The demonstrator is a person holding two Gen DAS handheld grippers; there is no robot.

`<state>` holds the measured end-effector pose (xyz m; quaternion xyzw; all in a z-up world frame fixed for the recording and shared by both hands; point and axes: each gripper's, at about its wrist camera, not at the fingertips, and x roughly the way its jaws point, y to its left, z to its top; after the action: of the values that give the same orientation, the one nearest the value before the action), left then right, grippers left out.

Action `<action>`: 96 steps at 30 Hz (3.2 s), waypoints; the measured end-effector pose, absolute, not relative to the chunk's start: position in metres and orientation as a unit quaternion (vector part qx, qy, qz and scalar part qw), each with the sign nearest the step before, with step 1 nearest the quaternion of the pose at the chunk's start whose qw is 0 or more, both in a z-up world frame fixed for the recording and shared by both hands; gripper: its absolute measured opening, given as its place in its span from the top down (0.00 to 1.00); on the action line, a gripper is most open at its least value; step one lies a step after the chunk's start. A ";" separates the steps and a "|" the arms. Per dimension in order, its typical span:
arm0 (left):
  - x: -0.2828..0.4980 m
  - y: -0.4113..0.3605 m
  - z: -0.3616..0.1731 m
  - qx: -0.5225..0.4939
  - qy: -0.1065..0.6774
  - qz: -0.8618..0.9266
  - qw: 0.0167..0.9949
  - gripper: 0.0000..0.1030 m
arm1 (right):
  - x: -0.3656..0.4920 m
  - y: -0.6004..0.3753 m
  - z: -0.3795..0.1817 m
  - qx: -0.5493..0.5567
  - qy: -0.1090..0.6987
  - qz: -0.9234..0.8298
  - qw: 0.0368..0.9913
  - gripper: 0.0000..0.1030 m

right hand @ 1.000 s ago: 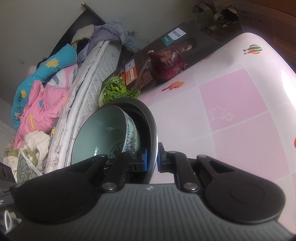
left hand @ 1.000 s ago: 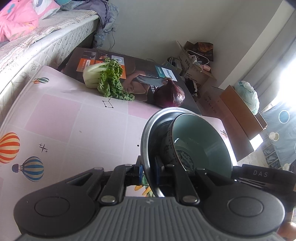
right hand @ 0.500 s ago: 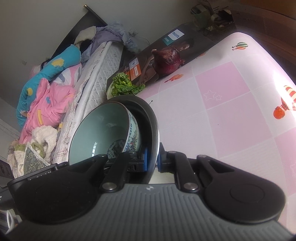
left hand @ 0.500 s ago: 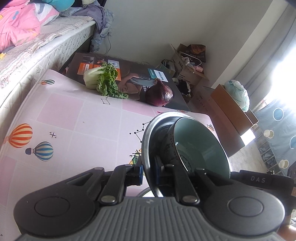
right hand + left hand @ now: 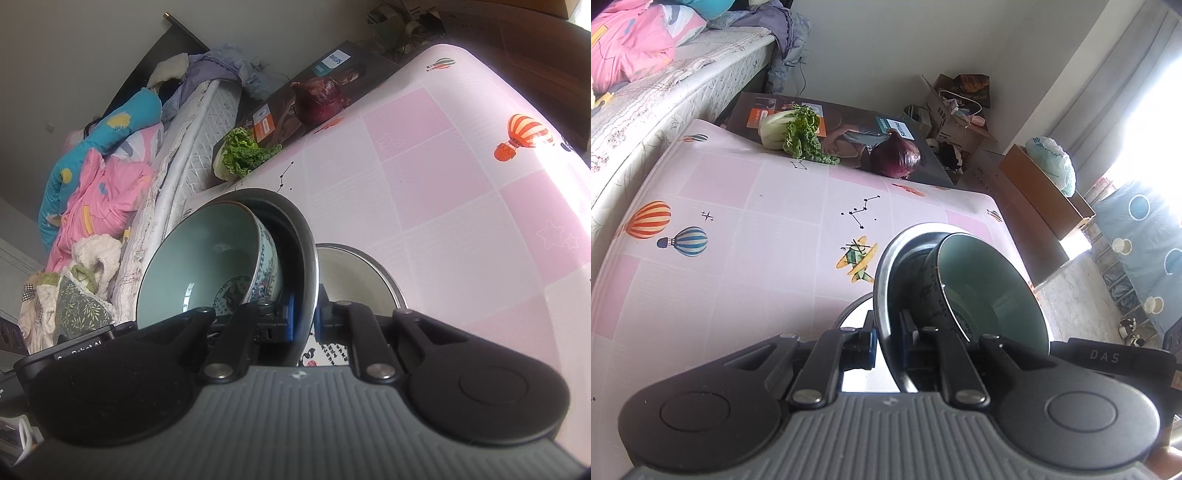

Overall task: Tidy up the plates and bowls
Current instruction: 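Lower the held steel bowl onto the white plate in the basins with both tools, then open both tools and pull them back from the stacked bowls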

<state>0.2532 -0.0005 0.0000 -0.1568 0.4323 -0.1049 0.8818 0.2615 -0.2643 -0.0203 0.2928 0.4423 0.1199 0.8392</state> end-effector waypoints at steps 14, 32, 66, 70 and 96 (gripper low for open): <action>0.219 -0.010 -0.013 -0.135 0.437 -0.106 0.883 0.89 | 0.222 -0.273 -0.045 0.311 0.452 0.121 0.827 0.90; 0.214 -0.014 -0.036 -0.108 0.446 -0.097 0.883 0.88 | 0.226 -0.271 -0.071 0.312 0.475 0.120 0.814 0.90; 0.191 0.045 -0.025 -0.135 0.395 -0.082 0.905 0.36 | 0.231 -0.276 -0.083 0.326 0.415 0.092 0.844 0.81; 0.176 0.049 -0.018 -0.115 0.382 -0.073 0.914 0.21 | 0.211 -0.287 -0.067 0.327 0.388 0.090 0.857 0.62; 0.094 0.024 0.023 0.024 0.365 -0.003 0.931 0.00 | 0.052 -0.215 0.016 -0.011 0.315 -0.027 0.948 0.01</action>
<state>0.0940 0.0235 0.0234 0.0243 0.3648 -0.0029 0.9308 0.0517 -0.2148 0.0164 -0.0112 0.3154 -0.0271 0.9485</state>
